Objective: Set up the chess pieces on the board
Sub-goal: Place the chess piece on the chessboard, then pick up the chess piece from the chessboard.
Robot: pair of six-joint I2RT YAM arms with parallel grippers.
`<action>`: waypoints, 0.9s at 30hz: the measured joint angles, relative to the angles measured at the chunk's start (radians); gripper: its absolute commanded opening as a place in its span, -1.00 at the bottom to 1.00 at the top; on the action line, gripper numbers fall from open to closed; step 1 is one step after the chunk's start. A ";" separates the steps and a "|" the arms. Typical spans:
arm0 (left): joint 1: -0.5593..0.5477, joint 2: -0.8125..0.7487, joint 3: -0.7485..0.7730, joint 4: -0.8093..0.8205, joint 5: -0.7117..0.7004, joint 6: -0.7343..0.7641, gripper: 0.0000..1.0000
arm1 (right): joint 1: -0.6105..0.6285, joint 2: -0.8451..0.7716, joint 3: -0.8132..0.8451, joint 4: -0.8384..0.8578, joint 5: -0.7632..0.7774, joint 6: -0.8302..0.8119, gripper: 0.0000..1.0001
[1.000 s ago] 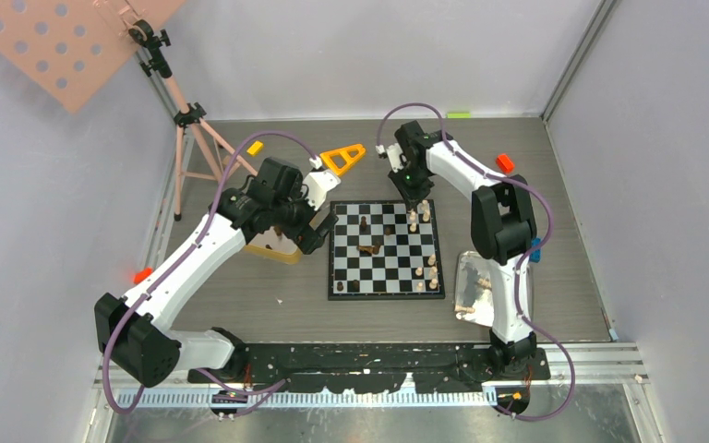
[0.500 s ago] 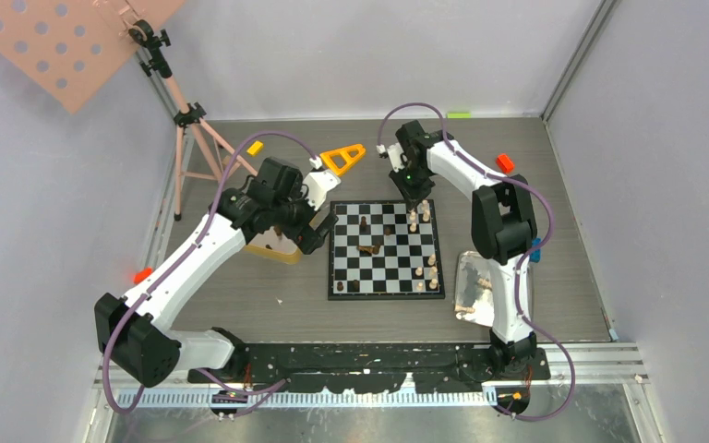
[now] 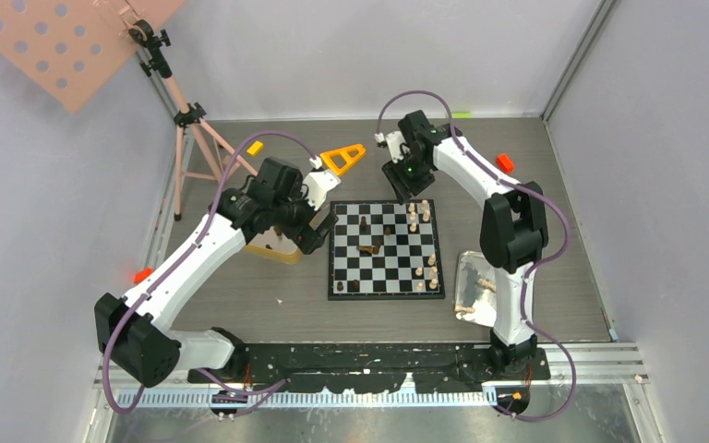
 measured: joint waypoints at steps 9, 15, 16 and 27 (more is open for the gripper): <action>0.000 0.000 0.000 0.000 0.000 0.000 0.97 | 0.095 -0.066 -0.080 0.011 -0.072 0.000 0.06; 0.000 0.000 0.000 0.000 0.000 0.000 0.97 | 0.125 -0.052 -0.112 0.010 -0.100 0.001 -0.04; 0.000 0.000 0.000 0.000 0.000 0.000 0.97 | 0.126 -0.049 -0.112 0.010 -0.103 0.001 -0.05; 0.000 0.000 0.000 0.000 0.000 0.000 0.97 | 0.132 0.006 -0.131 0.018 -0.112 0.001 -0.39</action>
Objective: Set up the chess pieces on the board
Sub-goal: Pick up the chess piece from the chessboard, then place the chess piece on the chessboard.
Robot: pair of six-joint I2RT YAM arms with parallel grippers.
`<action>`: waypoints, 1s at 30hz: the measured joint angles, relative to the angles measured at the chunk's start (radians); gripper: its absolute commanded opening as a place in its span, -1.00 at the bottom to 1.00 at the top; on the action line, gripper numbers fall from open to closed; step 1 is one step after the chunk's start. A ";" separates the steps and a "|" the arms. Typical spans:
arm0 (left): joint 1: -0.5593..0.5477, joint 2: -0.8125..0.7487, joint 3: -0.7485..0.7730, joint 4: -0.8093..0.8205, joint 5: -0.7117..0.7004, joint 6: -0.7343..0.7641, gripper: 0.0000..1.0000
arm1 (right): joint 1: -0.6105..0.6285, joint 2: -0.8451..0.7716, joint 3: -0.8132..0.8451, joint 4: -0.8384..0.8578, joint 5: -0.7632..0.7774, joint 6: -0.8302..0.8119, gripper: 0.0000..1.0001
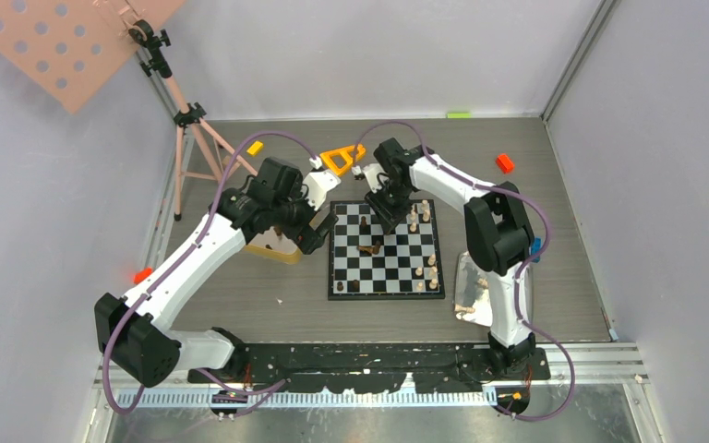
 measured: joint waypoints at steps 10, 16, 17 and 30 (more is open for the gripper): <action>0.000 -0.006 0.000 0.000 -0.011 -0.002 0.97 | 0.006 0.009 0.014 -0.002 -0.009 0.001 -0.98; 0.014 -0.013 0.001 0.000 -0.039 -0.024 0.97 | 0.011 0.045 0.103 -0.008 -0.011 0.010 -0.99; 0.017 -0.016 0.002 -0.001 -0.042 -0.028 0.97 | 0.013 0.055 0.128 -0.011 -0.011 0.013 -0.99; 0.036 -0.040 0.018 -0.002 -0.060 -0.048 0.97 | 0.059 0.190 0.385 -0.025 0.028 0.053 -0.99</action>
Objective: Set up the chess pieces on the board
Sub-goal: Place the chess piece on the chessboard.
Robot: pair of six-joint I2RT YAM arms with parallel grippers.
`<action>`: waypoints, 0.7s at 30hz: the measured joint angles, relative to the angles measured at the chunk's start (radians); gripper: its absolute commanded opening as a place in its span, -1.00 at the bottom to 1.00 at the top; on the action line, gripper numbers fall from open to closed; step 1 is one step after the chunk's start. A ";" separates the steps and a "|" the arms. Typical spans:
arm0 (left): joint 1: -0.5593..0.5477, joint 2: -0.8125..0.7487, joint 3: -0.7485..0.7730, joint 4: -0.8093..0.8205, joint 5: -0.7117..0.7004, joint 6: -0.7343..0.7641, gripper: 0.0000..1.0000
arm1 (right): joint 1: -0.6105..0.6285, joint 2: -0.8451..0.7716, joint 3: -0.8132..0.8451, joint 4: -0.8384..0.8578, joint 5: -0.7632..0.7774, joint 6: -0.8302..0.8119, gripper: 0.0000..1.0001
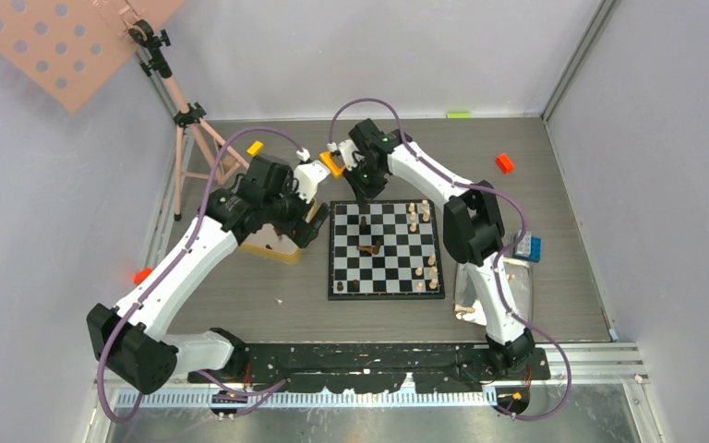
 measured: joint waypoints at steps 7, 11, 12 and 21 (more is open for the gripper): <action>0.002 -0.006 0.000 -0.003 0.000 -0.001 0.97 | 0.019 0.097 0.093 -0.017 0.011 0.011 -0.99; 0.004 -0.013 0.000 -0.005 0.000 0.000 0.97 | 0.027 0.126 0.144 -0.032 0.014 0.019 -0.99; 0.005 -0.015 0.000 -0.005 0.000 0.000 0.97 | 0.029 0.132 0.160 -0.039 0.015 0.019 -0.99; 0.005 -0.015 0.000 -0.005 0.001 0.000 0.97 | 0.045 0.159 0.196 -0.059 0.026 0.018 -0.99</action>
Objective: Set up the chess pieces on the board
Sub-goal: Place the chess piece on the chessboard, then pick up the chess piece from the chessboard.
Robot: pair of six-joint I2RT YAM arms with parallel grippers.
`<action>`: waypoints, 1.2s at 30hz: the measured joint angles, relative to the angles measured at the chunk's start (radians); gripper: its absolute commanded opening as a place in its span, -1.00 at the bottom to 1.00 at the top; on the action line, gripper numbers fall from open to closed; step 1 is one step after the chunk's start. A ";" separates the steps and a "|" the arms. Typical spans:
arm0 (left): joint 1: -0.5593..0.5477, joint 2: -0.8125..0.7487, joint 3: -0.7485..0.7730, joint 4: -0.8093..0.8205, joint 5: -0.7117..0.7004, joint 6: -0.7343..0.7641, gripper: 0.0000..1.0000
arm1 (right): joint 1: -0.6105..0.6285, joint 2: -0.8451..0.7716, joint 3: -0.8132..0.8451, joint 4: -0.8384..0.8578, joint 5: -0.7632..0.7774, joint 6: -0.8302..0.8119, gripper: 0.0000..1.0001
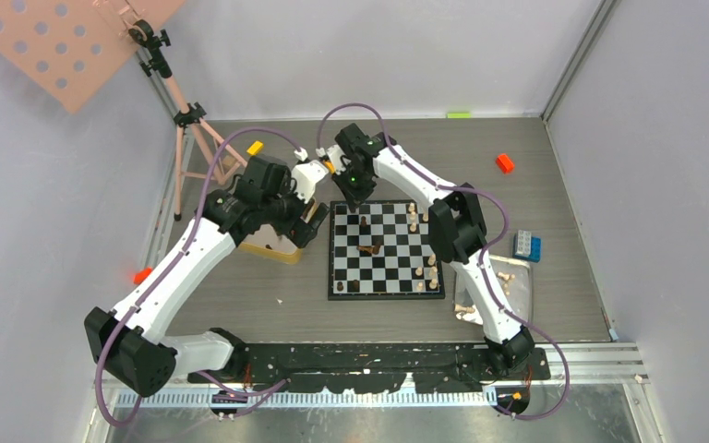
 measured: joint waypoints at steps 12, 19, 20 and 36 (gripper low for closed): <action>0.000 0.000 0.000 0.000 0.003 0.000 0.97 | 0.008 0.000 0.001 -0.024 0.021 0.002 0.24; 0.000 0.000 0.000 0.000 0.004 0.001 0.97 | 0.008 -0.001 0.001 -0.031 0.033 0.008 0.28; 0.000 0.000 0.000 0.000 0.004 0.001 0.97 | 0.008 -0.005 -0.004 -0.028 0.033 0.009 0.28; 0.000 -0.010 0.000 0.000 0.012 0.001 0.97 | 0.008 -0.150 -0.208 -0.021 0.024 0.008 -0.08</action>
